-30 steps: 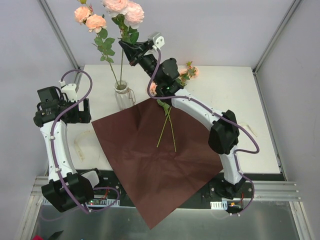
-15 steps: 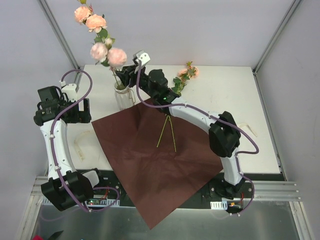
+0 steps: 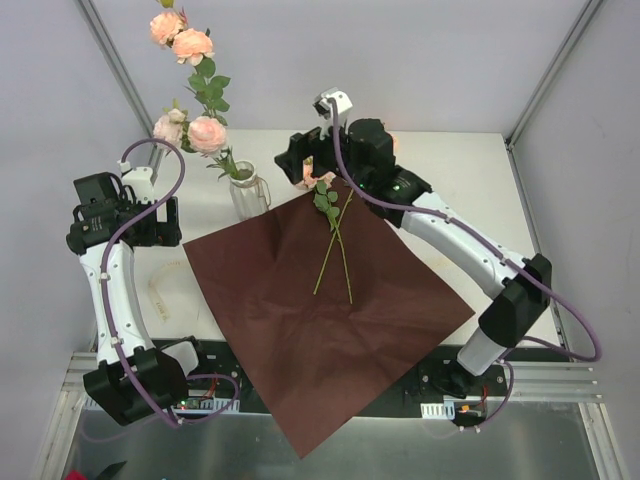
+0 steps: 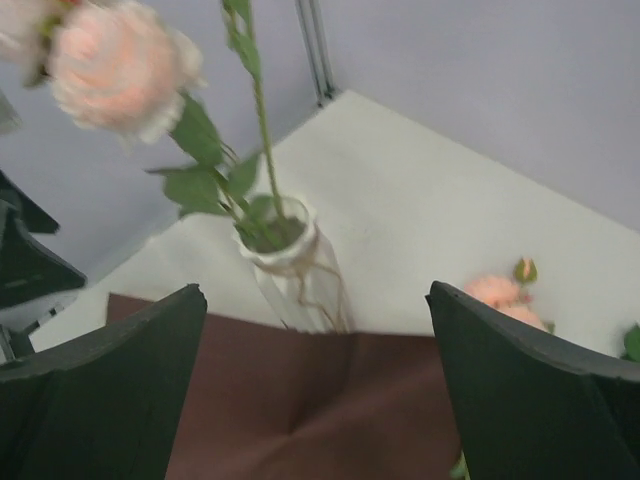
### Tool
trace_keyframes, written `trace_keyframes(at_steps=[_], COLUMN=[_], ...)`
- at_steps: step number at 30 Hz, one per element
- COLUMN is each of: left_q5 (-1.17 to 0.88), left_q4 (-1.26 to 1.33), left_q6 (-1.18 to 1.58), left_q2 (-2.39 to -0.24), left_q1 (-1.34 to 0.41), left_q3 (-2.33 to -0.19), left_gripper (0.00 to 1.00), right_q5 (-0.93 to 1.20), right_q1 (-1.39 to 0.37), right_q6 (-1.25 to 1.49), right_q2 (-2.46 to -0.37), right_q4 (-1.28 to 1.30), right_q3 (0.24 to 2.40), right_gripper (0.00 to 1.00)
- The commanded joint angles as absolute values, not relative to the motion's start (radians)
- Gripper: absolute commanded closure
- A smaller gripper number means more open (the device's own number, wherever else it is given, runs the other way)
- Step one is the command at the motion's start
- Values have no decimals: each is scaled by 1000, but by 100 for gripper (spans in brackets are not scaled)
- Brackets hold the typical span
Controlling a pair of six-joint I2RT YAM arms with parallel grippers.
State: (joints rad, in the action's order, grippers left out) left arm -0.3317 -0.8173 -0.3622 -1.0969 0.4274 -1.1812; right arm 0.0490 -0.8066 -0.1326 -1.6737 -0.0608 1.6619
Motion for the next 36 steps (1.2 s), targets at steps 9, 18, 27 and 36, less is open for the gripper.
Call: trace_keyframes(at_steps=[9,18,27,36], left_q5=[-327,-308,-307,-298], left_q4=[-839,-838,-839,-838], left_q6=[-416,-434,-448,-459], left_q2=[-1078,-1085,-1097,-1104], left_q1=[436,439,440,440], left_q3=[-1206,-1184,-1180,-1175], left_gripper=[1,1,1,1], right_q5=[-210,-149,-147,-129], right_q1=[-680,-678,-680,-673], right_q6=[-173,-179,-202,-201], right_q2=[-1896,-2046,-2192,-2318], right_q4=[577,494,472,508], right_q3=[1720,1750,1848,1968], right_gripper=[2,17,27,31])
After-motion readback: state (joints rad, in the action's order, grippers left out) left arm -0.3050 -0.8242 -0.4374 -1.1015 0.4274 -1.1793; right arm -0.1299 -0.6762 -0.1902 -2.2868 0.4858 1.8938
